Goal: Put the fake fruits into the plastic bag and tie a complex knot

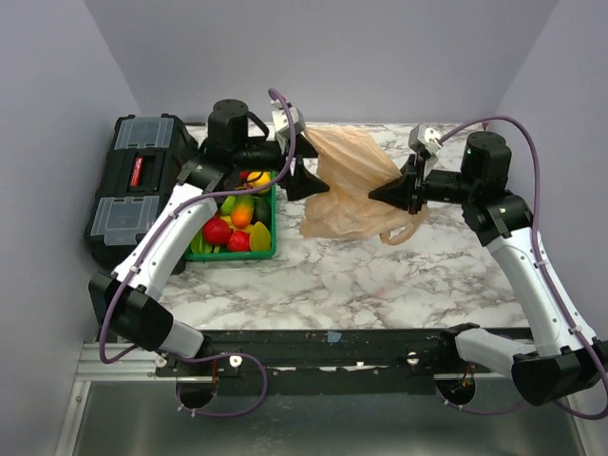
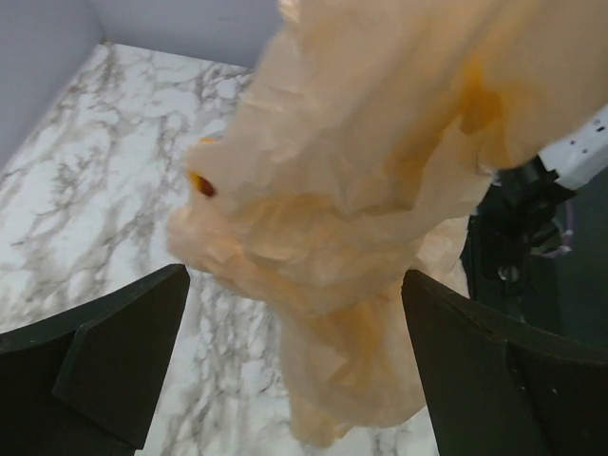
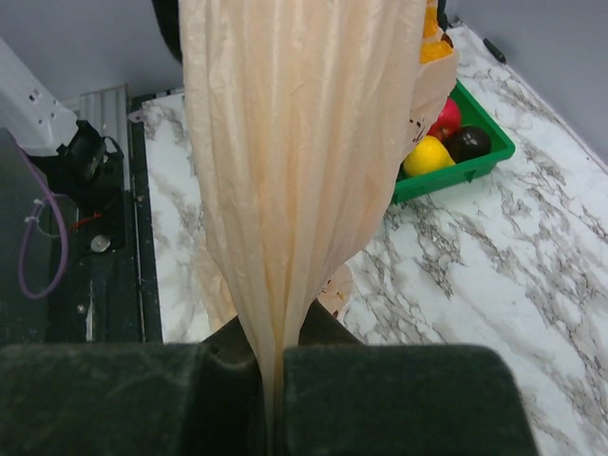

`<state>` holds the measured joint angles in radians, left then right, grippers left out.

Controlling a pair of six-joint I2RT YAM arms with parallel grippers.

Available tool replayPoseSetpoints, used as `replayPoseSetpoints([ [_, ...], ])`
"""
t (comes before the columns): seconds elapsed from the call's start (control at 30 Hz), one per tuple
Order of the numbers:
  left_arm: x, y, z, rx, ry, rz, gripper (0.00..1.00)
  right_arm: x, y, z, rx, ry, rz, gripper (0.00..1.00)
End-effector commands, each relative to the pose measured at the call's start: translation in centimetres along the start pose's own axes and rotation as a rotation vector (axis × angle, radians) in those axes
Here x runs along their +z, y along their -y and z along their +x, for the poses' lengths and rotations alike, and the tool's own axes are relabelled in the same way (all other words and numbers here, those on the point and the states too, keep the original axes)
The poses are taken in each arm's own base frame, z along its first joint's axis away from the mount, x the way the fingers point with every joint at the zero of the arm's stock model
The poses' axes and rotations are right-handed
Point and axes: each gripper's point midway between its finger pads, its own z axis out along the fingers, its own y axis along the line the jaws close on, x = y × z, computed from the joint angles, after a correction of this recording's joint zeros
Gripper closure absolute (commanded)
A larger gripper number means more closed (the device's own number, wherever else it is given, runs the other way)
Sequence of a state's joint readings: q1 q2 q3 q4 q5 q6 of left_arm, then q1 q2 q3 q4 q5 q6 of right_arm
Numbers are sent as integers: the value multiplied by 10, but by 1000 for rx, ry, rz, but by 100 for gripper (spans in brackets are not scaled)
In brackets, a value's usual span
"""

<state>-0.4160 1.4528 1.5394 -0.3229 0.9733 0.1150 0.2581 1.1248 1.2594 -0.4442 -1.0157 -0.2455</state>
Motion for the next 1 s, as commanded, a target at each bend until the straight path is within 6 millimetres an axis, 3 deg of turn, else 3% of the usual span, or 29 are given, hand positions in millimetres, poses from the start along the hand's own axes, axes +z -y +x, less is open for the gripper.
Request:
replayPoseSetpoints([
  [0.0,19,43,-8,-121,65,160,2,1,0,-38,-17,97,-11,99],
  [0.07,23,52,-3,-172,70,198,6,1,1,-44,-20,112,-10,99],
  [0.1,23,54,-5,-195,80,211,19,1,1,-46,-20,114,-11,99],
  [0.23,6,41,-23,-236,139,150,100,-5,14,-33,-3,58,104,99],
  [0.43,-62,1,-43,-176,153,-59,100,-50,51,21,64,-59,302,99],
  [0.53,-75,0,-48,-146,140,-87,100,-66,61,49,123,-94,321,99],
  [0.6,-73,6,-48,-130,139,-76,100,-62,57,50,114,-85,276,99],
  [0.63,-70,8,-47,-134,138,-71,100,-60,55,46,107,-67,251,94],
  [0.7,-64,10,-44,-129,132,-67,100,-57,55,33,103,-24,235,52],
  [0.77,-59,9,-41,-108,128,-78,100,-57,60,17,108,6,242,36],
  [0.8,-57,10,-39,-105,127,-79,100,-58,61,10,104,13,243,13],
  [0.83,-56,9,-38,-111,128,-83,100,-58,62,4,104,19,244,0],
  [0.97,-50,5,-34,-141,132,-106,100,-60,58,-20,41,64,260,0],
])
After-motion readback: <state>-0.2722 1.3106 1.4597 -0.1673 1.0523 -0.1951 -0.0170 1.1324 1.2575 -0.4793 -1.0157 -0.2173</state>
